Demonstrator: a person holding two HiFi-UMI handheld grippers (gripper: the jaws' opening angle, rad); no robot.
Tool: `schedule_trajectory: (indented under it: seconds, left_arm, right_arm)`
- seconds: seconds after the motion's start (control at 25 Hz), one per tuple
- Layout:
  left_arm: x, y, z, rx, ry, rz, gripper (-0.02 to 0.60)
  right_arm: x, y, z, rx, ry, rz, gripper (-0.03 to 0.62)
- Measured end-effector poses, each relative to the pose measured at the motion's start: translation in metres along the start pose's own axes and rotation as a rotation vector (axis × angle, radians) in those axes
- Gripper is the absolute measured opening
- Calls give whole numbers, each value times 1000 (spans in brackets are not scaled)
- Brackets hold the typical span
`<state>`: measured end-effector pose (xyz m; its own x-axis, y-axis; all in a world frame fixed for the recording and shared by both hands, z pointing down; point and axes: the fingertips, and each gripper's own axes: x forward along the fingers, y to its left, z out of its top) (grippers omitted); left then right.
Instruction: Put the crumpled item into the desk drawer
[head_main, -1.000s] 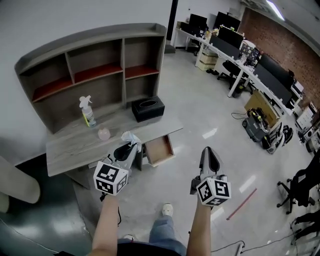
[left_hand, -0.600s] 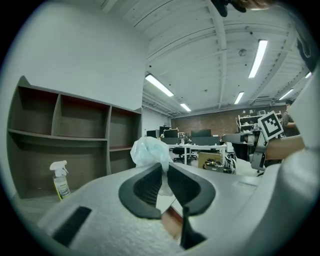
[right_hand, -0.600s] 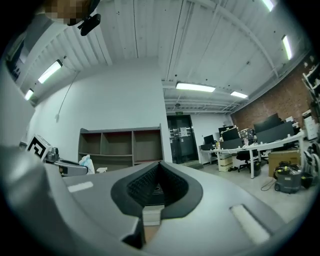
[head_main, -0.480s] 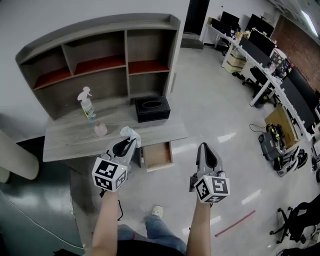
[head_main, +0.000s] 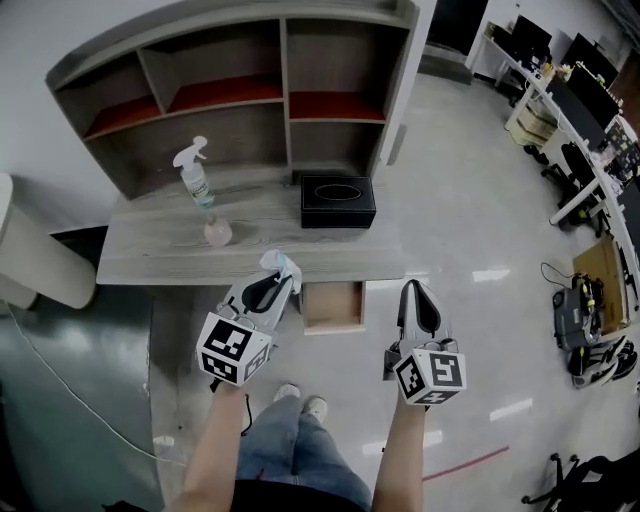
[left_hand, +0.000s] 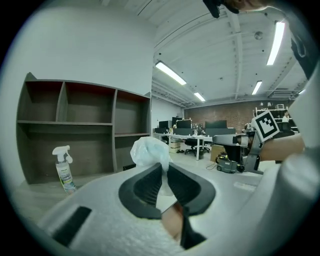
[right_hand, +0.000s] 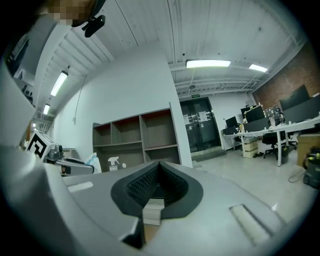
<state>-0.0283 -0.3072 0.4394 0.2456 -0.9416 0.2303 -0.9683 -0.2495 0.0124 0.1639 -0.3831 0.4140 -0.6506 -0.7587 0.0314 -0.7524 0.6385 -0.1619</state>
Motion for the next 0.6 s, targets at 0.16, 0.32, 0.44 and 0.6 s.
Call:
schedule_trajectory:
  seconds: [0.16, 0.32, 0.44, 0.6]
  left_arm:
    - [20, -3, -19, -25, 20, -20, 38]
    - [42, -18, -55, -60, 67, -51, 38]
    - [60, -30, -94, -101, 120, -71, 38]
    - [87, -39, -156, -158, 197, -76, 38]
  right_arm:
    - [20, 2, -15, -6, 35, 14, 12]
    - [27, -1, -42, -12, 85, 10, 11]
    - [27, -5, -72, -1, 136, 6, 12]
    - [25, -13, -120, 26, 194, -5, 12]
